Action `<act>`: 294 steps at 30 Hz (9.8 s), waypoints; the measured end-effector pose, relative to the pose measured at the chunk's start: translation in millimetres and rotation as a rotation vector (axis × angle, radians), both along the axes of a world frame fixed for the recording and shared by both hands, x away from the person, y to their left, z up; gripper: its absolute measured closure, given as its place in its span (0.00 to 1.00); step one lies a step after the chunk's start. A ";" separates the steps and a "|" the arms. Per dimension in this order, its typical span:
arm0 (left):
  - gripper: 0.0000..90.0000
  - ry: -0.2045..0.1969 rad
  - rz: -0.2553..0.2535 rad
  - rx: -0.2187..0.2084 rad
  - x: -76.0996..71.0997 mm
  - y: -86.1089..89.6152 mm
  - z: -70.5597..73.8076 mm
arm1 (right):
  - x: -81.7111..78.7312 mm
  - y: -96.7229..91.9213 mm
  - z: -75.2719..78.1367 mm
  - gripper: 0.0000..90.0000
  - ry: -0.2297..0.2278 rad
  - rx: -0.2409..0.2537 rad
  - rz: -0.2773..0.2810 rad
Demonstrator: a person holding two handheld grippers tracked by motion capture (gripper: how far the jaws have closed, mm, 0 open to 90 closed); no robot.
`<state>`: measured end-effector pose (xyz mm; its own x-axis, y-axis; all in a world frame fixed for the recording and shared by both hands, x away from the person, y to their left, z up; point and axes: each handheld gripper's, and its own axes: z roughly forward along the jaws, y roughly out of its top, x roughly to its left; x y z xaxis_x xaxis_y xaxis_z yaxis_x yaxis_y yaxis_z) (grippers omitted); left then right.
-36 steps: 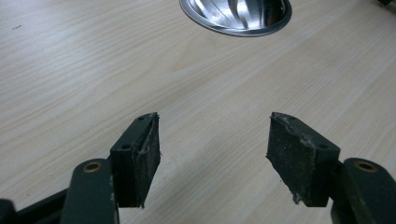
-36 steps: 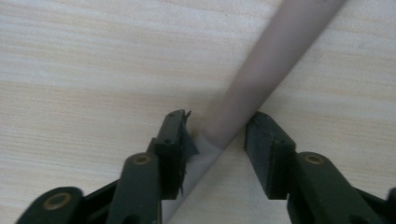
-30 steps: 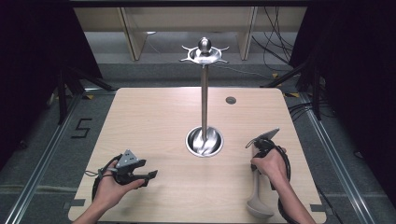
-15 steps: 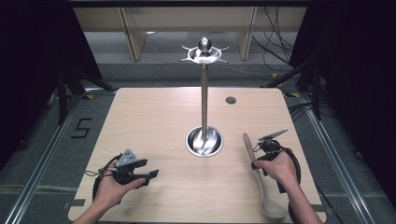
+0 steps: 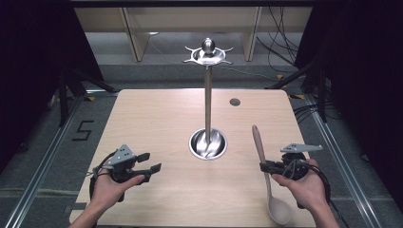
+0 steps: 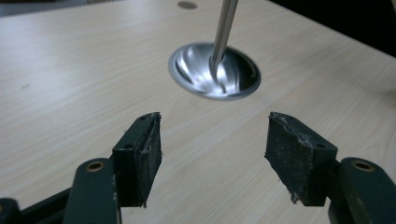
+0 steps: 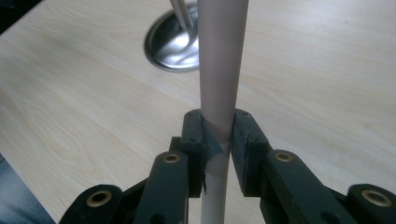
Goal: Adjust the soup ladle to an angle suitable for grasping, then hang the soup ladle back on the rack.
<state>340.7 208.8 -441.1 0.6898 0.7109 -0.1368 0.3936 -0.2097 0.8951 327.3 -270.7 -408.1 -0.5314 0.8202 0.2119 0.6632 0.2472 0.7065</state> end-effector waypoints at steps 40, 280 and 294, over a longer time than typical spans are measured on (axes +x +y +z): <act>0.42 -0.154 -0.070 -0.084 20.3 -36.3 48.5 | -21.9 4.1 25.5 0.85 -0.443 0.128 0.091; 0.82 -0.308 0.166 -0.123 70.5 -219.2 181.1 | -49.0 -2.9 -35.8 0.45 -0.233 0.064 -0.170; 0.82 -0.304 0.181 -0.135 71.8 -213.9 179.1 | -48.8 -4.1 -35.5 0.44 -0.244 0.041 -0.168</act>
<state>412.5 -5.0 -262.0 0.5781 0.8147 -0.0460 0.1256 -0.0332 0.9915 278.5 -274.8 -443.6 -0.4281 0.8944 0.1295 0.5021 0.1162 0.8569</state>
